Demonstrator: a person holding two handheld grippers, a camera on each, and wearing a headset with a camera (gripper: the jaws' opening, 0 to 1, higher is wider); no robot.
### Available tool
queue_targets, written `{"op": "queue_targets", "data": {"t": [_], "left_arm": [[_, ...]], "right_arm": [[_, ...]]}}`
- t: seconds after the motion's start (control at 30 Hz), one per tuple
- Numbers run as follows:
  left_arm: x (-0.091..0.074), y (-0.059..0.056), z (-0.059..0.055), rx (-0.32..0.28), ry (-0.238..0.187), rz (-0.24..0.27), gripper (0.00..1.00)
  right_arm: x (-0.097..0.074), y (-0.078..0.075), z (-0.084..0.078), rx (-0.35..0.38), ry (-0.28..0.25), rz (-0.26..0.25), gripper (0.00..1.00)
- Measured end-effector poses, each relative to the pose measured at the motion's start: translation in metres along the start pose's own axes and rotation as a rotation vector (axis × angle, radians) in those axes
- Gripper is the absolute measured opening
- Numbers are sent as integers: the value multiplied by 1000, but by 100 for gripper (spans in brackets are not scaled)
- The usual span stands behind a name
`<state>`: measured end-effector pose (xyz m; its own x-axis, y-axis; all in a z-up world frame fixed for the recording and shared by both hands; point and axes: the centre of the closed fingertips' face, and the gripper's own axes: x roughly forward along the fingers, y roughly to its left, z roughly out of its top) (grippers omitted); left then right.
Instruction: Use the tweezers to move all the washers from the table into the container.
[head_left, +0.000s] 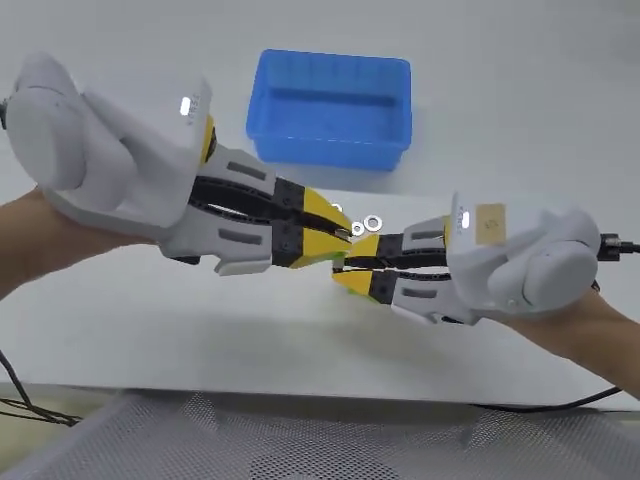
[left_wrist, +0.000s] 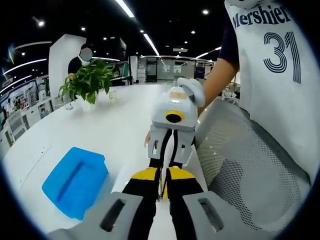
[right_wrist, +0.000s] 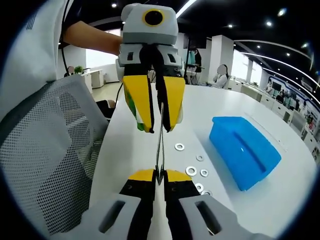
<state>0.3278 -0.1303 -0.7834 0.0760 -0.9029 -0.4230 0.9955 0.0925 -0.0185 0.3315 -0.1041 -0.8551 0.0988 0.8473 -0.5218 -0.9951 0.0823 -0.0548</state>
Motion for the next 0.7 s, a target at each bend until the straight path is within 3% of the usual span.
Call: {"op": "queue_targets", "data": {"t": [0.1,0.4,0.53,0.7], "left_arm": [[0,2,1,28,-4,11,6],[-4,4,4,-20,-33,17,5],[-8,6,13,-18,-46,34,5],[-24,8,17,-36,-60,39,5]], "right_arm": [[0,1,0,-6,2,5,7],[-1,0,3,0,-7,3,7],[-2,-5,11,5,-25,-16,7],[3,-5,26,-37,-33,-27,8]]}}
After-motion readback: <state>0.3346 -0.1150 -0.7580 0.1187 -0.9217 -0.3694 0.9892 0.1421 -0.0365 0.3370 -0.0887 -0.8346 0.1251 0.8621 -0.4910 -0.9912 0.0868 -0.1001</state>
